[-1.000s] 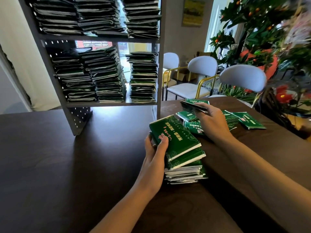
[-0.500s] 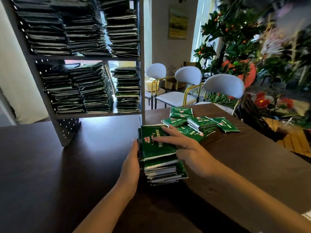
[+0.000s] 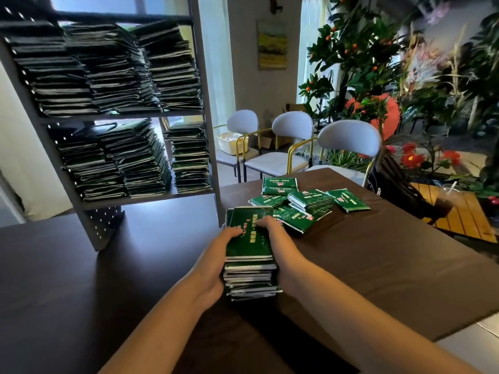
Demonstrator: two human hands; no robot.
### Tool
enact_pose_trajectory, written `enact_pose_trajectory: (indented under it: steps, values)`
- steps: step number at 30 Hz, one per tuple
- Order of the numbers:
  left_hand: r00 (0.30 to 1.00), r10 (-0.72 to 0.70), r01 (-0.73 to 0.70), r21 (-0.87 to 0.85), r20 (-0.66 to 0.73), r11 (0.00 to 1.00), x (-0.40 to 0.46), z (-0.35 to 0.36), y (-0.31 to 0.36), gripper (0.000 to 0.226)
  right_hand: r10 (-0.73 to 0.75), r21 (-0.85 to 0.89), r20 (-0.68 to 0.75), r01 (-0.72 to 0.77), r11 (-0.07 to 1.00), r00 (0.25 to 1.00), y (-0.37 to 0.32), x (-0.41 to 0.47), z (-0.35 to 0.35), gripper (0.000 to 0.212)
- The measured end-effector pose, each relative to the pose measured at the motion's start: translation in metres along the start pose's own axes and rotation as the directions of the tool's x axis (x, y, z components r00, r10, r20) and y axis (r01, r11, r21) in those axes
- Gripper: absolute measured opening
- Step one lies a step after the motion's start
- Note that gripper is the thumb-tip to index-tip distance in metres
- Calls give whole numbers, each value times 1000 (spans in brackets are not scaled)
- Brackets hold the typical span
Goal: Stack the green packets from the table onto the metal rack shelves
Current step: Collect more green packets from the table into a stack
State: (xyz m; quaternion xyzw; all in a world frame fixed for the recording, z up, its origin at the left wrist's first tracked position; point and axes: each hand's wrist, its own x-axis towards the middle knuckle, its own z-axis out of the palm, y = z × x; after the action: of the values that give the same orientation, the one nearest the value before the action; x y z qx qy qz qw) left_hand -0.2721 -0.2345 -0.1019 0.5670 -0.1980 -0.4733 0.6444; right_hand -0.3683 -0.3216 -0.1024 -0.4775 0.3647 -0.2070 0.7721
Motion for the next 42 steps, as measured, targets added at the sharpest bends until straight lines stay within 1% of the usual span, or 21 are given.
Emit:
enact_pose_trajectory:
  steps: [2,5,8,9,10,12,13,14,15,17,18,20,22,24,27,30,32,34,38,40,42]
  values:
    - [1000,-24,25,-46,20,999,0,6,-1,40,-10,58,-34,12,998,999,4,2,-1,58]
    - [998,-21,24,-46,62,999,1,10,-4,40,-30,99,-61,35,994,998,7,1,-7,48]
    - [996,9,-9,-7,88,1000,3,11,-8,40,-28,125,-3,28,992,1000,3,-1,-21,39]
    - [996,15,-16,6,93,1000,3,11,-9,41,-41,100,-11,42,994,999,-4,-3,-25,38]
    - [996,16,-18,11,92,1000,4,10,-10,41,-73,29,-58,74,997,996,-11,-1,-29,35]
    - [997,6,-7,8,78,1000,6,8,-11,42,-203,-234,-190,156,960,961,-26,11,-42,22]
    - [997,2,-2,-2,73,1000,7,7,-11,42,-307,-387,-232,202,899,923,-34,21,-51,20]
    - [998,-2,3,-14,68,1000,8,6,-11,42,-404,-519,-257,227,824,878,-42,34,-62,24]
    - [998,-7,9,-23,64,1000,8,6,-11,41,-472,-628,-276,214,748,838,-49,50,-73,31]
    - [998,-11,13,-31,66,999,8,6,-11,41,-542,-796,-291,114,594,788,-59,81,-95,40]
    - [998,-12,14,-30,69,999,9,6,-11,40,-553,-859,-284,48,510,783,-61,95,-102,45]
    - [998,-12,14,-22,68,1000,9,5,-12,39,-530,-929,-254,-52,365,809,-59,120,-114,56]
    - [998,3,-3,-5,69,1000,11,4,-12,39,-460,-959,-222,-106,264,860,-55,136,-118,66]
    - [997,17,-18,16,70,1000,11,3,-12,39,-413,-976,-200,-144,163,889,-50,144,-121,67]
    - [996,29,-34,55,81,998,12,3,-12,38,-509,-988,-156,-139,70,847,-45,143,-124,57]
    - [996,25,-31,63,85,998,12,3,-11,38,-594,-994,-103,-66,84,798,-43,127,-119,51]
    - [996,23,-28,60,87,998,10,4,-9,39,-634,-993,-78,-5,116,770,-41,110,-114,48]
    - [996,28,-34,65,89,997,9,4,-9,40,-694,-985,-59,70,156,718,-39,87,-105,44]
    - [998,18,-23,86,58,996,8,4,-9,41,-829,-899,-48,338,279,557,-44,35,-80,36]
    - [999,17,-21,93,44,995,7,4,-8,42,-854,-823,-18,477,309,520,-47,8,-63,35]
    - [999,23,-26,96,33,995,8,4,-7,43,-852,-771,92,578,267,516,-45,-15,-49,37]
